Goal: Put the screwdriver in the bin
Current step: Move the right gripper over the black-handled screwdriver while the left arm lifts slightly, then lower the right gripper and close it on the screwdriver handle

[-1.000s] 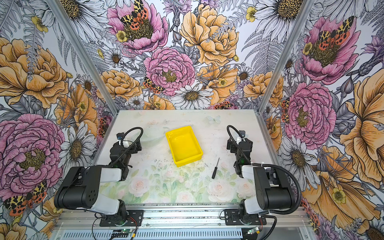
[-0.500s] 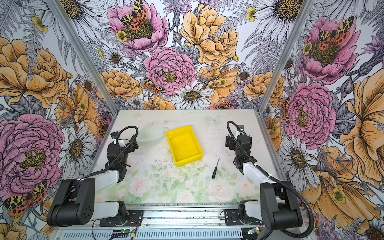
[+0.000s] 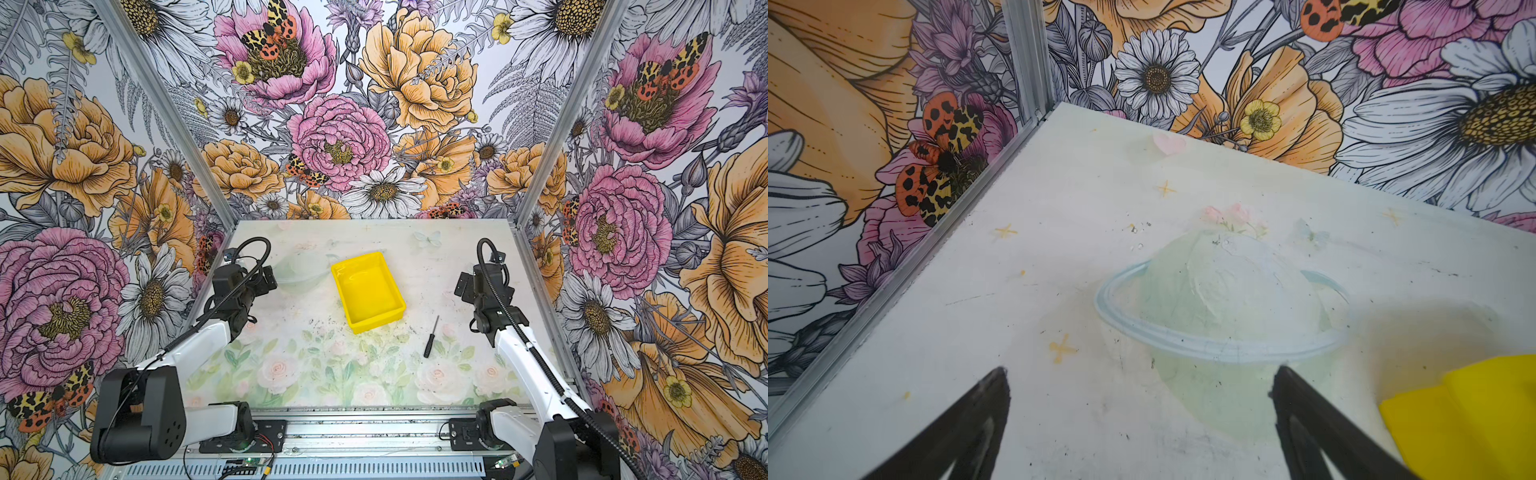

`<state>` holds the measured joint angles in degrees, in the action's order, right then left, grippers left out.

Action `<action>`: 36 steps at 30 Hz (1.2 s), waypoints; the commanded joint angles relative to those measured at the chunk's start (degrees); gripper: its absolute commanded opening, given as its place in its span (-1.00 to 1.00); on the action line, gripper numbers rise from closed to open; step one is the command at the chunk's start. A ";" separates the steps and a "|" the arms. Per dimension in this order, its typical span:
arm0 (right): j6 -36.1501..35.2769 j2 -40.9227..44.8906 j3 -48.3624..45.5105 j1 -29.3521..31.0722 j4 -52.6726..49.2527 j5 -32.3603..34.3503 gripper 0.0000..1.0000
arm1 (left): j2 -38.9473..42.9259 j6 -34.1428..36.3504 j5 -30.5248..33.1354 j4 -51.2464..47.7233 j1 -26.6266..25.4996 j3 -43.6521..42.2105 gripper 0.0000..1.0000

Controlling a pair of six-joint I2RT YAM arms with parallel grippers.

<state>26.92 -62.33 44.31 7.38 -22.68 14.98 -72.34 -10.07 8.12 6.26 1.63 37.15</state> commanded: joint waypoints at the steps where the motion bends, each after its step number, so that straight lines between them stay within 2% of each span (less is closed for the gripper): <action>1: 9.86 -2.06 1.95 1.48 -11.71 -6.37 0.99 | 1.79 -5.01 -3.63 -10.61 -0.20 3.03 0.97; 4: 15.11 -1.86 0.55 5.12 -13.16 -8.93 0.99 | 1.89 -7.26 -6.82 -14.40 -0.32 4.87 0.97; 8: 21.10 -2.97 -0.01 12.28 -16.73 -8.88 0.99 | 2.51 -7.52 -14.47 -15.87 -1.05 5.23 0.97; 14: 24.77 -6.30 0.09 20.15 -18.43 -7.90 0.99 | 4.70 -6.72 -19.31 -19.11 -2.25 4.94 0.97; 19: 27.27 -9.38 -0.28 22.98 -18.54 -8.08 0.99 | 6.16 -6.01 -25.13 -21.54 -5.43 3.62 0.97; 25: 27.84 -14.84 1.13 24.98 -18.45 -8.55 0.99 | 7.21 -5.85 -22.32 -21.74 -12.85 2.03 0.97; 36: 27.22 -17.12 -2.01 25.44 -17.89 -8.79 0.94 | 8.19 -3.32 -21.07 -22.18 -14.24 2.03 0.97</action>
<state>53.58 -78.85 43.53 32.34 -40.45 6.37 -64.71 -14.94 -13.56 -15.77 -12.03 39.66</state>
